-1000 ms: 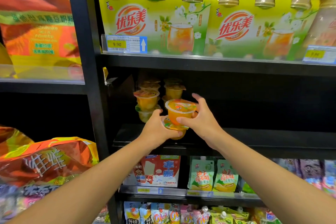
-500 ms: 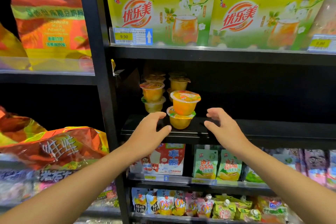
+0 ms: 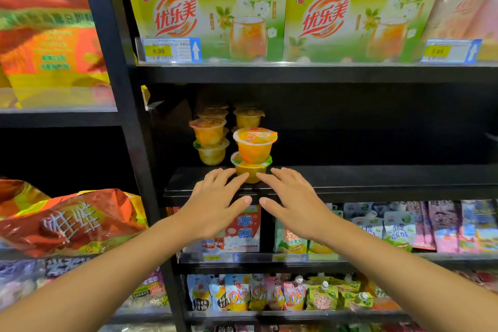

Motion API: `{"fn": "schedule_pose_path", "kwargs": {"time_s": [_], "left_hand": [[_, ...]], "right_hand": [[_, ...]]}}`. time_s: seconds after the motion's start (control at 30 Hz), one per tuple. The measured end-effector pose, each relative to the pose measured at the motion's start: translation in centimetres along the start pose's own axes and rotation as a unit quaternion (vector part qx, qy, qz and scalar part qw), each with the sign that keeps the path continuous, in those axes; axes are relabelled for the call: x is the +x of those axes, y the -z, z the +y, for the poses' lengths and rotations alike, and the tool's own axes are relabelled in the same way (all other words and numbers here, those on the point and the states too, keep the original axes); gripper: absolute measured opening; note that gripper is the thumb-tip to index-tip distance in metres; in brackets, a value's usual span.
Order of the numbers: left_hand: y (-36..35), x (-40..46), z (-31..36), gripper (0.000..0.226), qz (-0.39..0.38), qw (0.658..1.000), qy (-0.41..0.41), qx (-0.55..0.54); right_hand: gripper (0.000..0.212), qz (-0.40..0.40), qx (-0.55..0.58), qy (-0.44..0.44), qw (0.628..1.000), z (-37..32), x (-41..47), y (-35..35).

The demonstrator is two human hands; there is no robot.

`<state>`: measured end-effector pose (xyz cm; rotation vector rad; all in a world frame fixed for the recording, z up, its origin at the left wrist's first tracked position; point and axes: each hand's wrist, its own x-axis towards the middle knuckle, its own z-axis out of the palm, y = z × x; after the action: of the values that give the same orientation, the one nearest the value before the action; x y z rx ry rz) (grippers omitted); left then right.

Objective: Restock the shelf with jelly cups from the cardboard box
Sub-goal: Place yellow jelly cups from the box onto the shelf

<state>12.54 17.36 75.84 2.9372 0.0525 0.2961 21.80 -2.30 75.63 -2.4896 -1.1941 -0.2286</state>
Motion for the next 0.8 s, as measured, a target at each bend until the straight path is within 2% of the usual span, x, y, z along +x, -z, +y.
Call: {"fn": "schedule_pose_path", "kwargs": {"time_s": [0.3, 0.8], "left_hand": [[0.2, 1.2, 0.4, 0.064, -0.023, 1.0, 0.014, 0.009], [0.3, 5.6, -0.4, 0.062, -0.02, 0.998, 0.055, 0.017]], "right_hand": [[0.061, -0.029, 0.015, 0.024, 0.999, 1.0, 1.8, 0.4], [0.06, -0.027, -0.021, -0.008, 0.999, 1.7, 6.3, -0.8]]}}
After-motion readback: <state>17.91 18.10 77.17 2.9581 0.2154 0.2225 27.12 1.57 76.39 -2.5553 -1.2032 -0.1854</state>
